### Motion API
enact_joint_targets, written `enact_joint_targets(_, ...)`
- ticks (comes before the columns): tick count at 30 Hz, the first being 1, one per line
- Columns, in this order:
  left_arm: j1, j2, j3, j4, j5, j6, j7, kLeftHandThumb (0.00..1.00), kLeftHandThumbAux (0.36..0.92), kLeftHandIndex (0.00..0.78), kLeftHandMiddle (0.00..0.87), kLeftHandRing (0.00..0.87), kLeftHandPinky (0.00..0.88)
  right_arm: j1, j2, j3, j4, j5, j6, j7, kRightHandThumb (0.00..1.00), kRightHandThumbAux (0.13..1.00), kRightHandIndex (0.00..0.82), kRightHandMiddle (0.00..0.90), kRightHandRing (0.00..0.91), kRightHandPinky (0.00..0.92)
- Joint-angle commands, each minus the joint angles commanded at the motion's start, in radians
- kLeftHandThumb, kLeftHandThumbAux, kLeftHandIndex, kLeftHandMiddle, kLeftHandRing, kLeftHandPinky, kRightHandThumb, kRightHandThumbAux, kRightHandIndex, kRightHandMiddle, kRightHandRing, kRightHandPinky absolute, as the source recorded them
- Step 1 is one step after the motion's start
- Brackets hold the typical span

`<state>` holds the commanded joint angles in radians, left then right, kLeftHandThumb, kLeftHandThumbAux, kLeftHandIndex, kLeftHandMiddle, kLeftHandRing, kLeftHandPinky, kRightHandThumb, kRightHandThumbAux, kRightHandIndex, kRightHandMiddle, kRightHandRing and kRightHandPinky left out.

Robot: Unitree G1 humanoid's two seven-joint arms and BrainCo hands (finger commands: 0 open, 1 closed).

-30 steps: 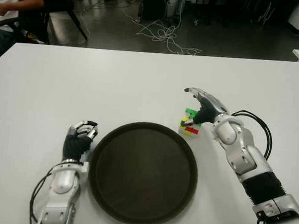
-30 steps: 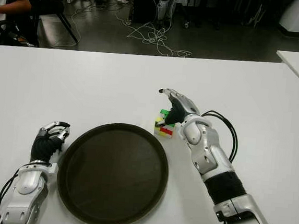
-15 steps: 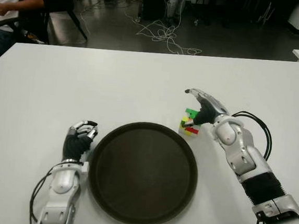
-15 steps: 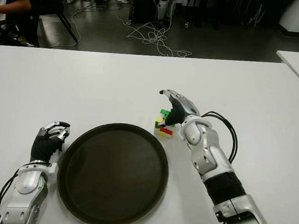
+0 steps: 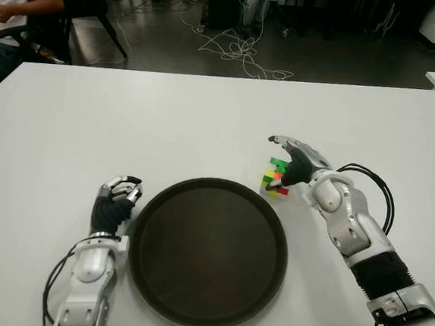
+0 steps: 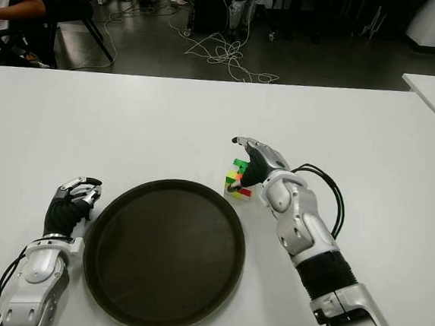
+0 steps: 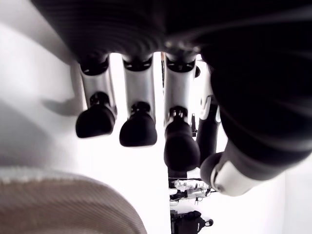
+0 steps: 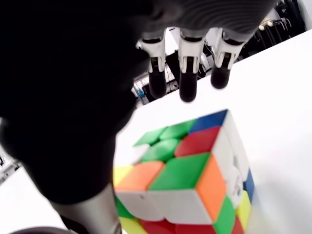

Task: Pick up the Rubik's Cube and put it in the plate

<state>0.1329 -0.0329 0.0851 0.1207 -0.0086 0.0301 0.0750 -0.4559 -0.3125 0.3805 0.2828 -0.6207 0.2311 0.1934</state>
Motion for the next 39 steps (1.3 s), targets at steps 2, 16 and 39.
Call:
enact_joint_targets(2, -0.001, 0.0, 0.0, 0.001, 0.002, -0.001, 0.002, 0.71, 0.704, 0.444, 0.8, 0.812, 0.798, 0.004, -0.002, 0.0, 0.001, -0.001, -0.009, -0.008, 0.0, 0.939, 0.063, 0.14, 0.143, 0.119)
enact_joint_targets(16, 0.002, 0.002, -0.001, 0.003, 0.007, -0.009, 0.003, 0.709, 0.705, 0.444, 0.805, 0.814, 0.801, 0.024, 0.002, -0.009, -0.016, 0.011, 0.004, 0.003, 0.0, 0.92, 0.045, 0.137, 0.161, 0.128)
enact_joint_targets(39, 0.007, -0.001, -0.001, 0.0, 0.011, -0.009, 0.006, 0.709, 0.705, 0.444, 0.799, 0.809, 0.793, 0.042, -0.001, -0.003, -0.005, 0.009, -0.018, 0.0, 0.0, 0.939, 0.067, 0.131, 0.144, 0.143)
